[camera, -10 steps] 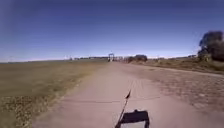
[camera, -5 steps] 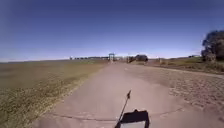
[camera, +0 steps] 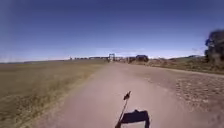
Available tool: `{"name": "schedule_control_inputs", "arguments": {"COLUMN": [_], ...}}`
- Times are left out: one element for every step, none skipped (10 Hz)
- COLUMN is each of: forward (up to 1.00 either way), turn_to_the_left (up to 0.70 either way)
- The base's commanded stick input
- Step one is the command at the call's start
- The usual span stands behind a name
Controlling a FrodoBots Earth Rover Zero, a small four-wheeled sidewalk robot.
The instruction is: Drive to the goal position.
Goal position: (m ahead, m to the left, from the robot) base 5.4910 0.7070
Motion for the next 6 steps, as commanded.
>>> {"name": "schedule_control_inputs", "arguments": {"forward": [1.0,1.0,1.0,1.0,1.0,1.0], "turn_to_the_left": [0.26,0.4,0.21,0.02,0.0,0.0]}}
